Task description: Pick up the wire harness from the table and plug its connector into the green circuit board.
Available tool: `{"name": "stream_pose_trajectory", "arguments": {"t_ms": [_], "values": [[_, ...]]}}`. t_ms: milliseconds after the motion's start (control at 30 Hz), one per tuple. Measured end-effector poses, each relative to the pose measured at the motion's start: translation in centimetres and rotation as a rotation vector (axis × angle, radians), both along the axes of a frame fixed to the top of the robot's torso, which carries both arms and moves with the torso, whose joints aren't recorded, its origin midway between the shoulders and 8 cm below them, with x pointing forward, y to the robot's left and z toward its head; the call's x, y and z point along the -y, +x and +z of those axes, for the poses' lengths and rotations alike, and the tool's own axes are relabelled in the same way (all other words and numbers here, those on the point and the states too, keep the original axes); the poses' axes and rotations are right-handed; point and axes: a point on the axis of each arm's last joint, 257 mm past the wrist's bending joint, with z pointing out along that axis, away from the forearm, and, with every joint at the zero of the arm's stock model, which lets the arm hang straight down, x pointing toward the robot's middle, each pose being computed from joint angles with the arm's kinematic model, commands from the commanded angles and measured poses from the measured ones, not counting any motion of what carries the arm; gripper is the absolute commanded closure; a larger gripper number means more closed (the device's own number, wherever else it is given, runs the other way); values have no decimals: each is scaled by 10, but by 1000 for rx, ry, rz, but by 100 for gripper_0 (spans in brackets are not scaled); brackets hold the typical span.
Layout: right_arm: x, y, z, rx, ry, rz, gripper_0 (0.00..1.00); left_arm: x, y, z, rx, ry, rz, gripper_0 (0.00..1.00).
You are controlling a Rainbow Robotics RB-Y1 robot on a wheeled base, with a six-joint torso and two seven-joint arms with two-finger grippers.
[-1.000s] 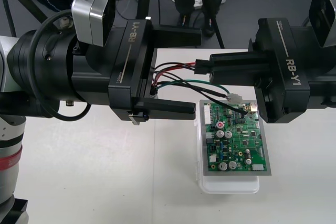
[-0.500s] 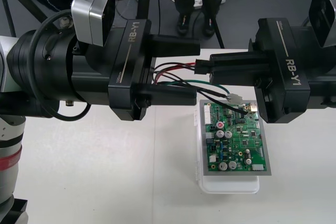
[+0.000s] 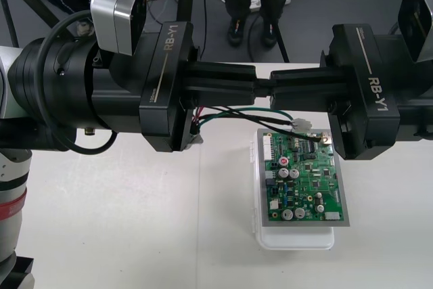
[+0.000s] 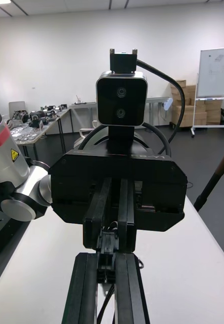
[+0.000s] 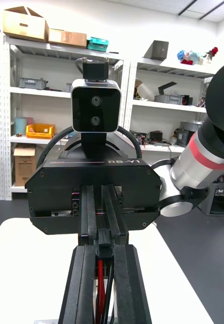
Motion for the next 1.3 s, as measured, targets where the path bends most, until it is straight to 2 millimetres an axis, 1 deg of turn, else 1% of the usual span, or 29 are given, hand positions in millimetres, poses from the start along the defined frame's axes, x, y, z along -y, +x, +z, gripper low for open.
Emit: {"name": "stream_pose_trajectory", "arguments": {"t_ms": [867,900,933,967,1000,1033,1067,1100,1167,1200,1300], "values": [[0,0,0,0,0,0,99,0,-1,1,-3,-3,-5,100],[0,0,0,0,0,0,96,0,-1,1,-3,-4,-5,100],[0,0,0,0,0,0,81,0,-1,1,-4,-5,-5,100],[0,0,0,0,0,0,71,-1,-1,2,-4,-6,-6,100],[0,0,0,0,0,0,44,-1,-2,2,-6,-9,-9,100],[0,0,0,0,0,-1,22,-1,-3,4,-9,-13,-13,100],[0,0,0,0,0,-1,14,-1,-4,5,-12,-17,-18,100],[0,0,0,0,0,-1,8,-1,-5,5,-14,-19,-22,100],[0,0,0,0,0,-1,4,0,-6,5,-16,-21,-25,100],[0,0,0,0,0,-1,1,0,-6,5,-17,-22,-25,100],[0,0,0,0,0,-1,0,0,-6,5,-17,-22,-25,100]]}}
